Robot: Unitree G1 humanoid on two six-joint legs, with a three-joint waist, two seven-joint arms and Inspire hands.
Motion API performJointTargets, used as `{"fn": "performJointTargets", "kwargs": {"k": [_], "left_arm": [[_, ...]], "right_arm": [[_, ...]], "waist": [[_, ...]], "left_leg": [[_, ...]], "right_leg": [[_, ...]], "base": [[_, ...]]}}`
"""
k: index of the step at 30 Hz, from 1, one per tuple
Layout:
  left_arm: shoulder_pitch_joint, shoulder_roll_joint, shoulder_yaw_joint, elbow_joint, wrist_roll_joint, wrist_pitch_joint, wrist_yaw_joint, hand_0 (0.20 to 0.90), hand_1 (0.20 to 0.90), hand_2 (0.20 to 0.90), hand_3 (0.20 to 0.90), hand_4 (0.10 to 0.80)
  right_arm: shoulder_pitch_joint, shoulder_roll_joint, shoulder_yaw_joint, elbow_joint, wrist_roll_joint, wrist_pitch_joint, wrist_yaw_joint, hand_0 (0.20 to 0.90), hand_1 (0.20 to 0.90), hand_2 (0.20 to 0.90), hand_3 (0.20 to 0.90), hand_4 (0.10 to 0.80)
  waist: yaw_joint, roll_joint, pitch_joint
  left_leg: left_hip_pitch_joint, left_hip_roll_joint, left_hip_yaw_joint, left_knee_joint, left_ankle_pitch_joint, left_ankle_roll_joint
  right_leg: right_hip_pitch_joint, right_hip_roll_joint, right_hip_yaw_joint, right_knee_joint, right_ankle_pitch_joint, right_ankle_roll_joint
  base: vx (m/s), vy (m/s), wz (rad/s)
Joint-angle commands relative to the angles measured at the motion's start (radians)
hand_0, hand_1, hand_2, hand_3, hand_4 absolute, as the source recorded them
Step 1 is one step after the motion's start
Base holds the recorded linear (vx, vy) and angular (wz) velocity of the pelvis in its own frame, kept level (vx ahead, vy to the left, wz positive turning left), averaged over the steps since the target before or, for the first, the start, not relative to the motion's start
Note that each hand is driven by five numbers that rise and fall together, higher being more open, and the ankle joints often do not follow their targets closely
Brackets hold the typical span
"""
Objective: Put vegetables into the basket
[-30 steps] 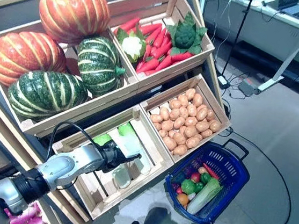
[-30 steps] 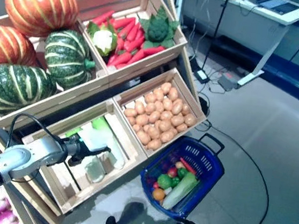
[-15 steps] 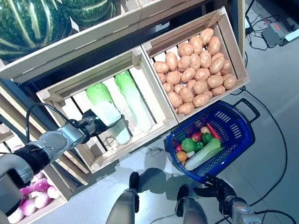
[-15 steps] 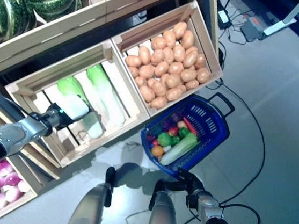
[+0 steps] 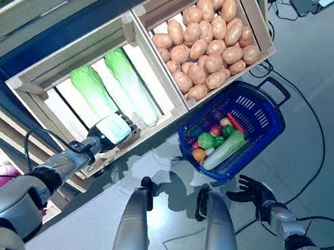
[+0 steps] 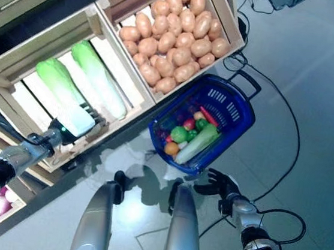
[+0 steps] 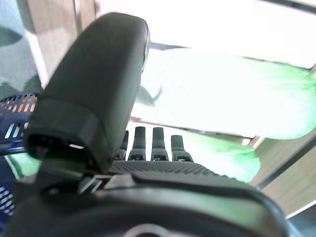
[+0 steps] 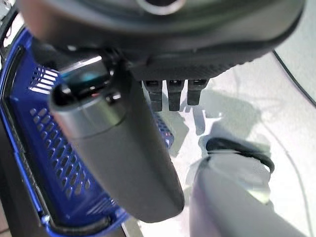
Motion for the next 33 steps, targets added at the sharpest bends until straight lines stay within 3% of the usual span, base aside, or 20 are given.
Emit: {"fn": "performJointTargets", "kwargs": {"k": [1,17,33], "left_arm": [[-0.079,0.022,0.102,0.012,0.053,0.013,0.121,0.900,0.900,0.900,0.900,0.800],[-0.164,0.041,0.098,0.048,0.133,0.101,0.151,0.900,0.900,0.900,0.900,0.800],[-0.207,0.088,0.119,0.094,0.143,0.249,0.104,0.900,0.900,0.900,0.900,0.800]], "right_arm": [[-0.013,-0.057,-0.021,-0.057,0.067,-0.021,-0.037,0.900,0.900,0.900,0.900,0.800],[0.001,-0.138,-0.074,-0.168,0.185,-0.016,-0.060,0.900,0.900,0.900,0.900,0.800],[0.030,-0.200,-0.116,-0.212,0.238,-0.041,-0.049,0.900,0.900,0.900,0.900,0.800]], "waist": [[-0.008,-0.009,-0.016],[-0.033,-0.019,0.012],[-0.043,-0.017,0.012]], "left_leg": [[-0.022,-0.017,0.012,0.103,-0.095,0.031],[-0.186,-0.012,0.004,0.240,-0.159,0.044],[-0.275,-0.012,0.006,0.244,-0.148,0.042]], "right_leg": [[0.064,-0.029,0.008,-0.083,0.083,0.011],[-0.137,-0.040,0.022,0.073,0.047,0.014],[-0.235,-0.041,0.020,0.094,0.056,0.020]], "base": [[-0.009,0.048,0.06],[-0.025,0.045,0.01],[-0.013,0.018,0.00]]}}
